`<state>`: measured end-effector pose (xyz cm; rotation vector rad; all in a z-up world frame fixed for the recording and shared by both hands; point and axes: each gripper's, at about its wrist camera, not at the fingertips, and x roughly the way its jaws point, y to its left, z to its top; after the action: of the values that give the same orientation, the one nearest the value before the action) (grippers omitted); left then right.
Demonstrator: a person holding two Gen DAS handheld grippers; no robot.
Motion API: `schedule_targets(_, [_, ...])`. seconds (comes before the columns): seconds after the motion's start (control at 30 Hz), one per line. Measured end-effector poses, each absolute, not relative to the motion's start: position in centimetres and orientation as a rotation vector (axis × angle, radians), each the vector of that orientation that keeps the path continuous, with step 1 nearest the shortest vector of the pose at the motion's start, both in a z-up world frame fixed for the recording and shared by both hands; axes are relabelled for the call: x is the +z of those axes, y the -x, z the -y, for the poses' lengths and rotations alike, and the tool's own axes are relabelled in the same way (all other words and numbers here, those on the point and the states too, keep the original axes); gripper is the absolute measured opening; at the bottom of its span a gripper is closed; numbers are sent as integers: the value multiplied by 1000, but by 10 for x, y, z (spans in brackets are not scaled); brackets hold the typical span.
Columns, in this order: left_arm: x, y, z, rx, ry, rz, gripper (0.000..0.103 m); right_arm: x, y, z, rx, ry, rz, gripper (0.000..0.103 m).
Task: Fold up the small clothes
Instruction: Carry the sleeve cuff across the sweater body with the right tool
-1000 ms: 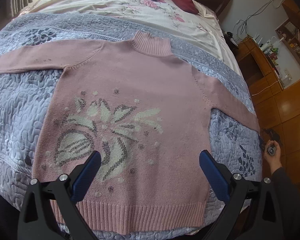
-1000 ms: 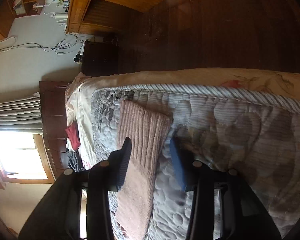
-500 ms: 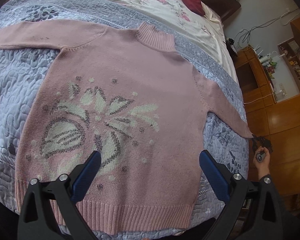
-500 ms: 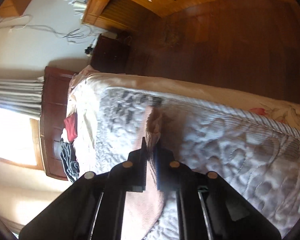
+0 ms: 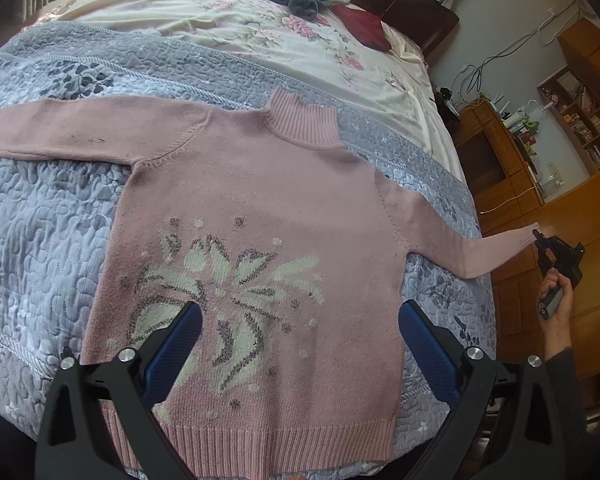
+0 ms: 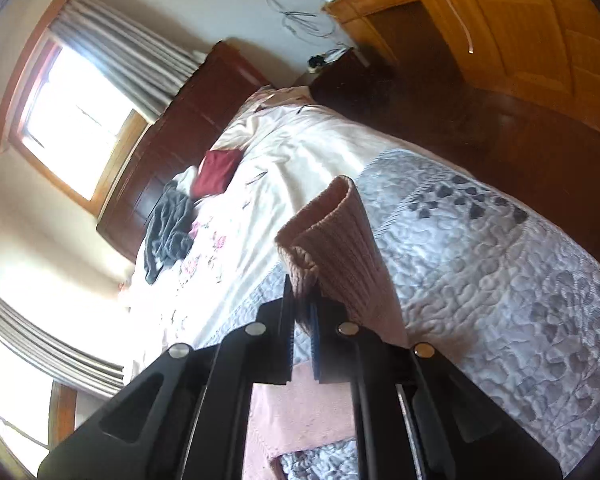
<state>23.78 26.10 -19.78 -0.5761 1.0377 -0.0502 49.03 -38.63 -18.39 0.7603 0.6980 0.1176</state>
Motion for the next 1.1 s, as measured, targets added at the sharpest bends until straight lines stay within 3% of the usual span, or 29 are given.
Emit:
schedule_targets(0.2, [-187,-253,-270,-126,609,-1006,99,-157,-492,295,241,-651,-700,5])
schedule_targets(0.4, [-192,-290,-267,-258,669,-1001,99,-169,-489,198,341,-565,-762,5])
schedule_targets(0.83, [-250,-402,-239,-465,822,-1069,99,-323,-464,15,396,-117,-1046,6])
schedule_targets(0.93, [-279,-432,-222,-503,880,-1131,99,-345,-454,5,423,-83,-1095,23])
schedule_targets(1.0, [-299,-451,-209,-511,908,-1169,99,-343,-442,10,440,-104,-1083,42])
schedule_targets(1.1, [-327,-478,-188,-558,983,-1220,99,-325,-413,30,433,-125,-1041,50])
